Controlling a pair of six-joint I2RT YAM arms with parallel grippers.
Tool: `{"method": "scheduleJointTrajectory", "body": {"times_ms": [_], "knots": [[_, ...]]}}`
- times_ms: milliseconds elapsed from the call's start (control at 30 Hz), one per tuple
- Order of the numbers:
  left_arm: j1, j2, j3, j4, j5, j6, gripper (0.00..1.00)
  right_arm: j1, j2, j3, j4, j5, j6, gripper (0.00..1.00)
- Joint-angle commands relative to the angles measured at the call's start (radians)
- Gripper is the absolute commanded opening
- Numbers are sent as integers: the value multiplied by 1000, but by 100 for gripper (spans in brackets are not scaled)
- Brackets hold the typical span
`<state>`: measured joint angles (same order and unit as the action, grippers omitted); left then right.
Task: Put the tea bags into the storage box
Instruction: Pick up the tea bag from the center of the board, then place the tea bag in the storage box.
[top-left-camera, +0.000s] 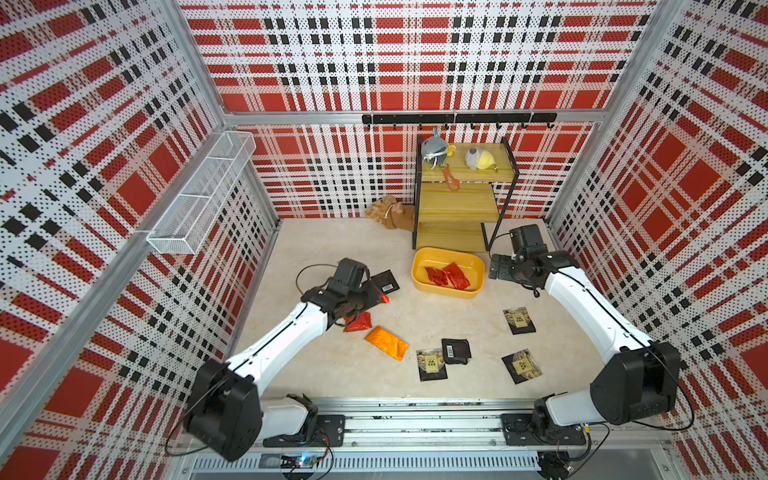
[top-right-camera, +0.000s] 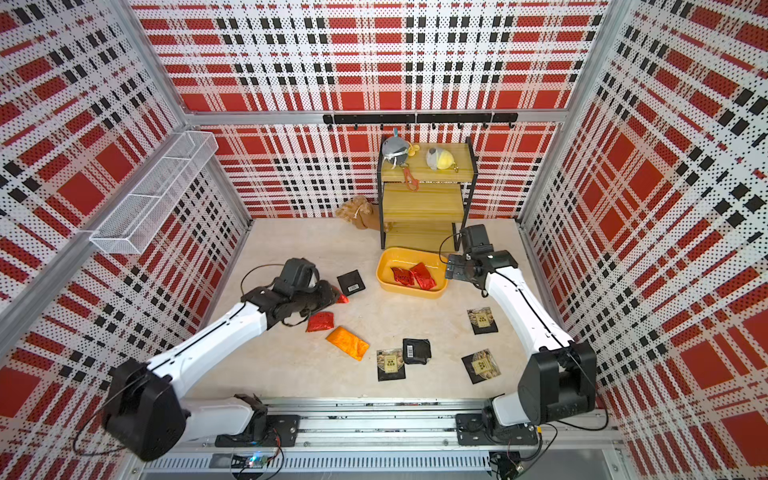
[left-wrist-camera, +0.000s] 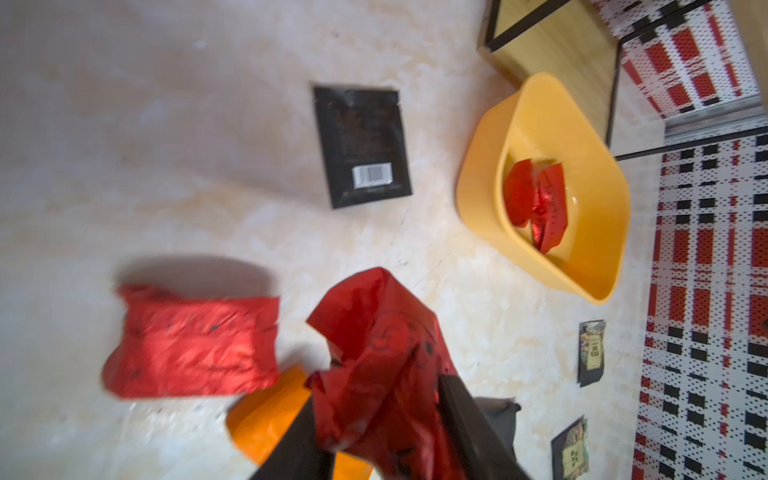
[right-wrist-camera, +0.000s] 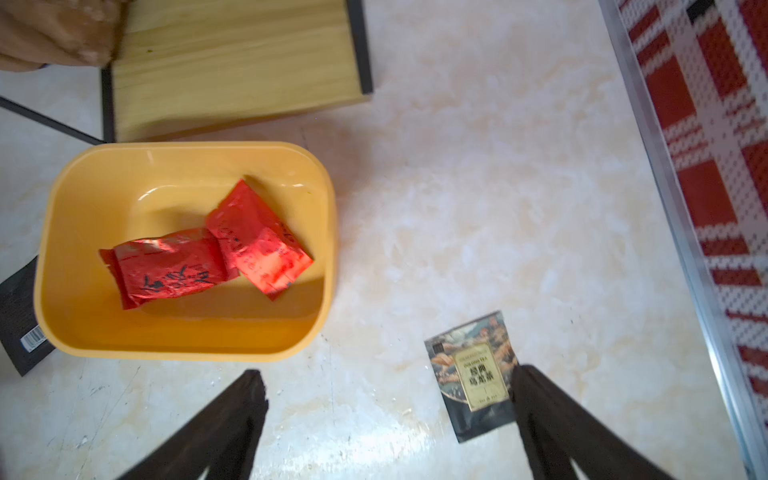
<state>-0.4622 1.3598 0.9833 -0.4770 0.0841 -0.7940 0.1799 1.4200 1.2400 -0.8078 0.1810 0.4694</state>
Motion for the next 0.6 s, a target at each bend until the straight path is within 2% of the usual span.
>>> {"method": "scheduleJointTrajectory", "body": {"times_ms": [0, 167, 400, 567], "knots": [[-13, 127, 110, 99, 42, 67, 44, -32, -51, -84, 13, -86, 112, 98], [-19, 360, 314, 153, 109, 106, 44, -40, -109, -162, 29, -110, 148, 98], [-39, 605, 559, 166, 185, 143, 46, -64, -109, -204, 21, -108, 172, 98], [-57, 712, 660, 167, 207, 151, 47, -161, -136, -269, 55, -191, 201, 98]]}}
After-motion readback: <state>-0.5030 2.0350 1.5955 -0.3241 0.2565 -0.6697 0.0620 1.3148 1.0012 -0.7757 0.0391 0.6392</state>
